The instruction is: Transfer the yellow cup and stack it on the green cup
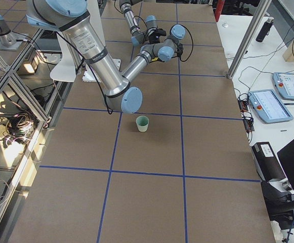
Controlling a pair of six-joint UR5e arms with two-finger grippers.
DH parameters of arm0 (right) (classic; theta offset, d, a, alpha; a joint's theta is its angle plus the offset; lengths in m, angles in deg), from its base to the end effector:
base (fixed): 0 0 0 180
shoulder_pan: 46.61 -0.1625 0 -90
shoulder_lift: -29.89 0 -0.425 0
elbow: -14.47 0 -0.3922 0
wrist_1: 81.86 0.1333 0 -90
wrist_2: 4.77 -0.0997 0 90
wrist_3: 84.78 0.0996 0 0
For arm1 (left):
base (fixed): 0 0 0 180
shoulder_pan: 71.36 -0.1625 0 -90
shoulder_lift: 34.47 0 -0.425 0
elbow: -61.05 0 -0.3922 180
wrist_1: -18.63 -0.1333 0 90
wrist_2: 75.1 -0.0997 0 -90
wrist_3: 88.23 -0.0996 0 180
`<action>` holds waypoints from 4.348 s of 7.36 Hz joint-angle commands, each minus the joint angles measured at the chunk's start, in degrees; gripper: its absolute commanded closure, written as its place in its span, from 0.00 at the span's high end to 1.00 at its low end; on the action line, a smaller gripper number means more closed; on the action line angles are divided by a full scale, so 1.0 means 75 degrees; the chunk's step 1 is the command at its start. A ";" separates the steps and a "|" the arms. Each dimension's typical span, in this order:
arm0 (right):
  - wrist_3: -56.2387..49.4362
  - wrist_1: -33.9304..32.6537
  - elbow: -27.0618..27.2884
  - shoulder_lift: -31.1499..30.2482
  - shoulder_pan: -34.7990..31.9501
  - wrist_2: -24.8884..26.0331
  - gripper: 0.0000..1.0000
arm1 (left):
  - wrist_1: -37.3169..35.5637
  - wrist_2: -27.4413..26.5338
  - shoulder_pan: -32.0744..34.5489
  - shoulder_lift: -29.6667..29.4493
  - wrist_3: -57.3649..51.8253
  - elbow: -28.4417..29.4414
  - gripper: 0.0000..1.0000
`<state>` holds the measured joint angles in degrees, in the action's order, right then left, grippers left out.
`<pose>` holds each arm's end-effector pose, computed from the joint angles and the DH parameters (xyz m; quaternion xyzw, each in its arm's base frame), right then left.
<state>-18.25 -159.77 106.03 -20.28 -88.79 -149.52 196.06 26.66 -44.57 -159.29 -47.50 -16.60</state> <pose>-0.4631 -0.4897 0.1836 -0.1285 -0.5584 -0.0752 0.8161 0.5408 -0.3996 0.2346 0.4554 0.6777 0.1936 0.5440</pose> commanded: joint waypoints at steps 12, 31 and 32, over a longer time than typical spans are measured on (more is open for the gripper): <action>0.0212 0.0017 0.0061 -0.0598 -0.1052 0.2043 0.00 | -0.0685 -0.0245 0.0316 0.0048 0.0593 -0.0088 1.00; -0.2249 0.0790 0.4398 -0.7807 -0.1371 0.3432 0.00 | -0.7051 0.2134 0.4502 0.1795 -0.3063 -0.1178 0.99; -0.2273 0.0790 0.4362 -0.7783 -0.1371 0.3443 0.00 | -0.7051 0.2134 0.4502 0.1795 -0.3063 -0.1178 0.99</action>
<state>-35.12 -153.85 139.30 -78.95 -99.14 -123.76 143.15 42.67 -10.81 -145.83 -70.41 -25.51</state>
